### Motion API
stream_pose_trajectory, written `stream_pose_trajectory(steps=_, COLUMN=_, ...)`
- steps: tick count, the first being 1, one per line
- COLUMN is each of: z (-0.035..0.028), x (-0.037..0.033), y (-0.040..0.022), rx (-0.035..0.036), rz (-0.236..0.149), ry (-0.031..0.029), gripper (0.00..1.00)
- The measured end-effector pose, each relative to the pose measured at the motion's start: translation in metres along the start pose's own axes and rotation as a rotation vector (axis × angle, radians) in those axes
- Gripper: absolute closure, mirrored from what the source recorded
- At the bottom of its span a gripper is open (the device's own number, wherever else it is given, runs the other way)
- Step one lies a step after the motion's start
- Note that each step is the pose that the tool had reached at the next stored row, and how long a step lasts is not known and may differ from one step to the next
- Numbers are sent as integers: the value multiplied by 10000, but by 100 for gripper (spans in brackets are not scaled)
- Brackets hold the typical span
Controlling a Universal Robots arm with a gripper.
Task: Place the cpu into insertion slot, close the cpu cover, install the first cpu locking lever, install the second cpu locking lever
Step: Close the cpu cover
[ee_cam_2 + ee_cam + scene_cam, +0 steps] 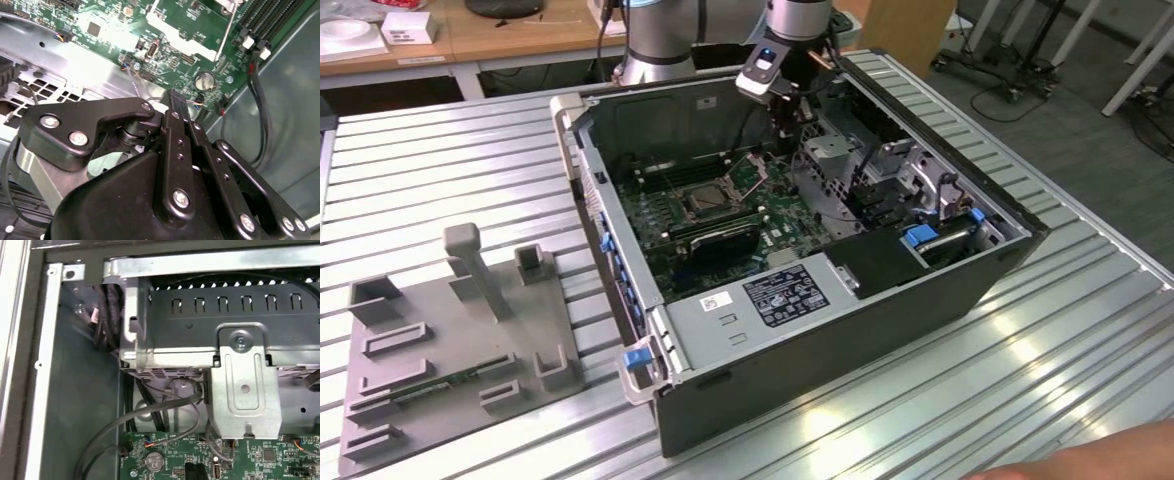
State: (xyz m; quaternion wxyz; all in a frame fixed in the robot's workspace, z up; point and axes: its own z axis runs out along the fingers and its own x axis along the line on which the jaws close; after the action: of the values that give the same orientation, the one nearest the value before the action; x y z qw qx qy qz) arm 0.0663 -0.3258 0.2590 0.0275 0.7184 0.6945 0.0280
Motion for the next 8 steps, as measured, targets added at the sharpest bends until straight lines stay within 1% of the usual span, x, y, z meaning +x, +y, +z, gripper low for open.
stream_pose_trajectory(steps=8, z=87, x=-55, y=-5, rx=0, rz=53, ry=-5, gripper=89)
